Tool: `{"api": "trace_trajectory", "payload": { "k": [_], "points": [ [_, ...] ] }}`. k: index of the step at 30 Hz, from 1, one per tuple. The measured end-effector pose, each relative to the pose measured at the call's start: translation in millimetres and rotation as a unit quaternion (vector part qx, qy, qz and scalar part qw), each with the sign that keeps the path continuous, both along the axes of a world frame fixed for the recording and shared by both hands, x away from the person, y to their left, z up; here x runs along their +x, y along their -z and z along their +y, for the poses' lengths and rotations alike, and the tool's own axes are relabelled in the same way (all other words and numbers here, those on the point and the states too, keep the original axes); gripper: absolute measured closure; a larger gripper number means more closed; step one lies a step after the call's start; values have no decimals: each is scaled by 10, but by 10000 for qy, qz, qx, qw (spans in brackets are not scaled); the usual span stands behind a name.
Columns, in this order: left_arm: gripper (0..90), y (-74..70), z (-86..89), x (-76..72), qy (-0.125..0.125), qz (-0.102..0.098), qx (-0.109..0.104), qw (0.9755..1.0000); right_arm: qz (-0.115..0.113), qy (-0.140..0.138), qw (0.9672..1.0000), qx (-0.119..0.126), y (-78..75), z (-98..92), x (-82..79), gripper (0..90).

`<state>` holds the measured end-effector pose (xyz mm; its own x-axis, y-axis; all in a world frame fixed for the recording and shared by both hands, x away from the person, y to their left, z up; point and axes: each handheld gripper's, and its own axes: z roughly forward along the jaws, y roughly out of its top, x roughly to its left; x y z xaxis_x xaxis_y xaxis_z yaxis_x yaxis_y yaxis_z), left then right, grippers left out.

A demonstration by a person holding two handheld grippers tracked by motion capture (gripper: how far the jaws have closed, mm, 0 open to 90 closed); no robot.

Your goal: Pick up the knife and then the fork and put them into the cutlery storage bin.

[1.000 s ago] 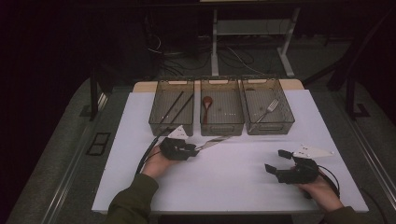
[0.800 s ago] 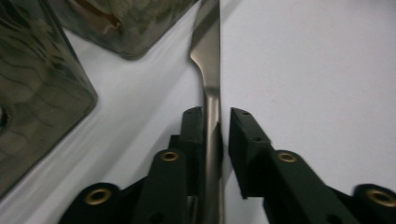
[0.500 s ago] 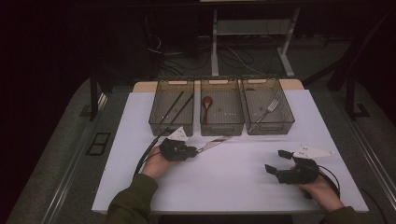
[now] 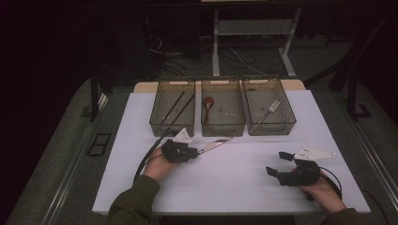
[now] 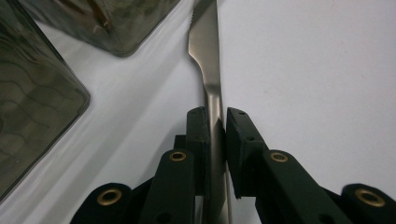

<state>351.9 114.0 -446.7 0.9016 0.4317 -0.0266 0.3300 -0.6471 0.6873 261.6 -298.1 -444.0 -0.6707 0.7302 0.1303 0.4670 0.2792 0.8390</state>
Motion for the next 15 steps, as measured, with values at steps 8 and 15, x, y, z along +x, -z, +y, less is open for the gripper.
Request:
{"api": "trace_trajectory", "payload": {
  "k": [8, 15],
  "points": [
    [790, -25, 46, -61, 55, 89, -96, 9999, 32, -12, 10000, 26, 5, 7, 4, 166],
    [790, -110, 36, -120, 67, 74, -342, 9994, 61, -60, 10000, 22, 5, 20, 0, 166]
  ]
}}
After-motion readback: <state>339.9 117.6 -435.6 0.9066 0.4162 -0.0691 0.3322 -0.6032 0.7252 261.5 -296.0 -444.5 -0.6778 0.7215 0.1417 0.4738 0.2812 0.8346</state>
